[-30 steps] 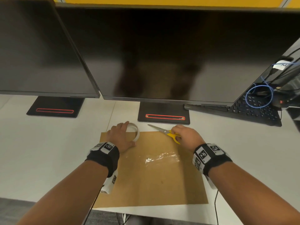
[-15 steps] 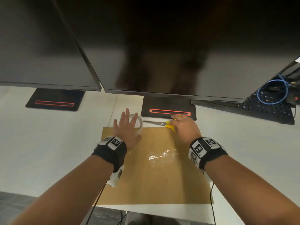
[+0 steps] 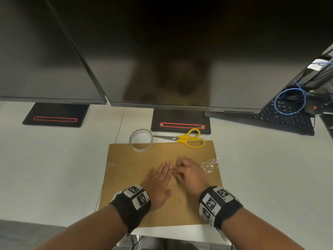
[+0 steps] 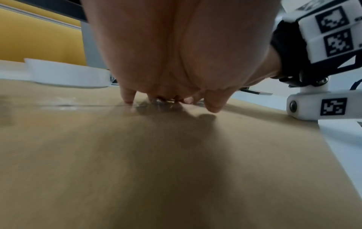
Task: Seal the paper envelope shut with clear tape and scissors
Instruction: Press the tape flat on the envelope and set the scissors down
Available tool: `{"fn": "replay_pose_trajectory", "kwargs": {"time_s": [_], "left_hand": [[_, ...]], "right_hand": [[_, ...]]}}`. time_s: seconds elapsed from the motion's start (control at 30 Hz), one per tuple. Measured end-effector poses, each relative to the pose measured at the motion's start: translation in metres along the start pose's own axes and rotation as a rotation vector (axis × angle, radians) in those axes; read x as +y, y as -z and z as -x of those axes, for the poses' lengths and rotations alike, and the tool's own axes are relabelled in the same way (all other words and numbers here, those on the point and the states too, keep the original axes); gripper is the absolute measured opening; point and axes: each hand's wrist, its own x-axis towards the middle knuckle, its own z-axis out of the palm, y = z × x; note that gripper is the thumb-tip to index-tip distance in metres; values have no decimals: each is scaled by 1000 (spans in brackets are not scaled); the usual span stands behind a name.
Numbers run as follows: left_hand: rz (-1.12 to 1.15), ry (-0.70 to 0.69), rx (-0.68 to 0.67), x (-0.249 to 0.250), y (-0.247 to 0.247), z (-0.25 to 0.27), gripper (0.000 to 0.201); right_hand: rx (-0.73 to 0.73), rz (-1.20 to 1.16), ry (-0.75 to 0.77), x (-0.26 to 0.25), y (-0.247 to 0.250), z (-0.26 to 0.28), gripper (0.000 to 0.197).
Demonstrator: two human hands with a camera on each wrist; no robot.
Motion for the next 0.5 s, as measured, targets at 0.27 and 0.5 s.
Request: {"fn": "replay_pose_trajectory", "kwargs": {"time_s": [0.27,0.5], "left_hand": [[-9,-26,13,-4,-15,-4,98],[-5,-38,23,-5,-16,-5,100]], "right_hand": [[-39,-165,-196,4,9,-3,15],[10,-137,-438,50,43,13,19]]}}
